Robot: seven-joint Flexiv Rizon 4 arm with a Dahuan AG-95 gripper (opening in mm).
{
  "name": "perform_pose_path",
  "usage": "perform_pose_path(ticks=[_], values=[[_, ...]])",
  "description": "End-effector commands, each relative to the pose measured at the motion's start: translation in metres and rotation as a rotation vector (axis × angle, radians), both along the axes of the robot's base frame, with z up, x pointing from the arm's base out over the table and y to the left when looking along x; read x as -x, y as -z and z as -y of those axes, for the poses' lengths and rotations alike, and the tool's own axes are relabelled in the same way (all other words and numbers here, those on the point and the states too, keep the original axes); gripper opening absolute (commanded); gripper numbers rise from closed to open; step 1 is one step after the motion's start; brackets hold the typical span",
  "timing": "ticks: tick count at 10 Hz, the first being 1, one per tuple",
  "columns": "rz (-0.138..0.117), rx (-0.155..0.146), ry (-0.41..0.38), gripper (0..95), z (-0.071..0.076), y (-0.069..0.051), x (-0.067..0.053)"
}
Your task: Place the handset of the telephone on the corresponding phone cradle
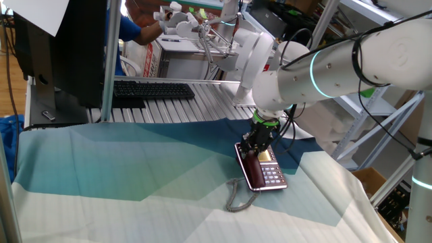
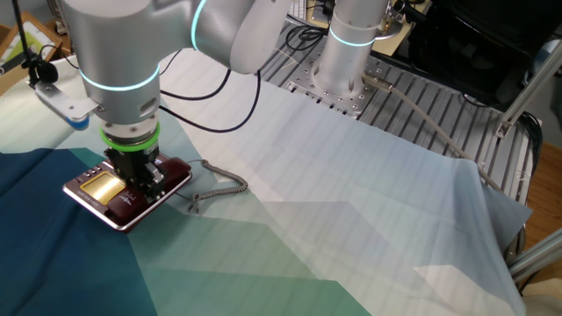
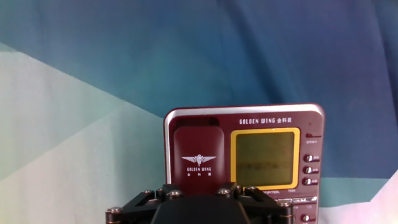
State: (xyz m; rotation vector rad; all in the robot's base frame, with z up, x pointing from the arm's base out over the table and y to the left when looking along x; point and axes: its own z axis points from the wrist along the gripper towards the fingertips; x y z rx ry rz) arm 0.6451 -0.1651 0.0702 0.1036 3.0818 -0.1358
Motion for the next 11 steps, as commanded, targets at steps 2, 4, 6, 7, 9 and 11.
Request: perform_pose_path(ticks=[2, 4, 6, 7, 9, 11], values=[[0.003, 0.006, -0.013, 0.0, 0.0008, -0.0015, 0.0000], [0.004, 0.006, -0.014, 0.0, 0.0027, -0.0026, -0.0014], [0.004, 0.004, -0.018, 0.0, 0.0067, -0.0043, -0.0050], [0.002, -0.001, -0.014, 0.0, 0.0073, -0.0049, -0.0060], [0.002, -0.004, -0.003, 0.0, 0.0072, -0.0048, -0.0061], [0.003, -0.005, 0.001, 0.0, 0.0072, -0.0048, -0.0061]])
